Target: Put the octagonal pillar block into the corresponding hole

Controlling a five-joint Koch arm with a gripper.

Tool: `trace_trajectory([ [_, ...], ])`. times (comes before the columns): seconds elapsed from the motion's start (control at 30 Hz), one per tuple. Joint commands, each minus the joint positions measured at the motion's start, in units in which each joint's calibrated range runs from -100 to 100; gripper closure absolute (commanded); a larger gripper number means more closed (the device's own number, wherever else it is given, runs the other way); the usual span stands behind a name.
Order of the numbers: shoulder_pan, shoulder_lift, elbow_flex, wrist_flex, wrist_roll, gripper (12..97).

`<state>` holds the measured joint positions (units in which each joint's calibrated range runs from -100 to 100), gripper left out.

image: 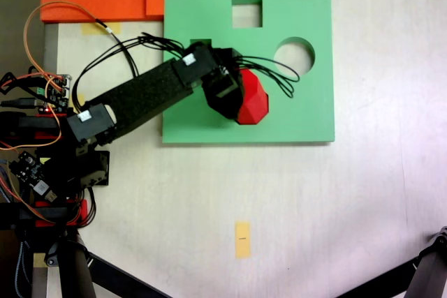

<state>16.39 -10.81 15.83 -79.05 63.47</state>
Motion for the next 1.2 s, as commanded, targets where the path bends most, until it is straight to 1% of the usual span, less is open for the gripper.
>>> trace_trajectory([
  [0.0, -0.2, 0.19, 1.52, 2.06, -5.76, 69.1],
  [0.07, -0.2, 0.33, 1.42, 2.06, -8.11, 69.1],
  [0.17, -0.1, 0.47, 1.42, 1.97, -8.84, 69.0],
  [0.2, -0.1, 0.33, 1.42, 1.97, -8.99, 67.7],
  [0.33, -0.1, -0.09, 1.12, 1.01, -8.99, 56.7],
  [0.4, -0.05, -0.09, 1.02, 0.04, -8.89, 55.1],
  [0.43, -0.05, -0.51, 1.02, -1.11, -8.84, 50.7],
  [0.47, -0.05, -1.9, 1.02, -2.17, -8.84, 43.2],
  [0.5, 0.0, -2.88, 1.02, -2.37, -8.79, 37.9],
  [0.57, -0.05, -5.11, 0.92, -3.04, -8.64, 29.0],
  [0.6, -0.05, -5.53, 0.92, -3.04, -8.64, 27.7],
  [0.77, -0.15, -10.56, 0.92, -3.81, -8.64, 27.7],
  [0.9, -0.2, -24.53, 0.72, -4.29, -10.06, 27.9],
  [1.07, -2.44, -46.04, -0.87, -5.45, -21.83, 28.9],
  [1.13, -4.69, -52.18, -0.87, -4.77, -27.74, 37.1],
  [1.17, -5.91, -54.84, -0.97, -4.77, -32.58, 39.2],
])
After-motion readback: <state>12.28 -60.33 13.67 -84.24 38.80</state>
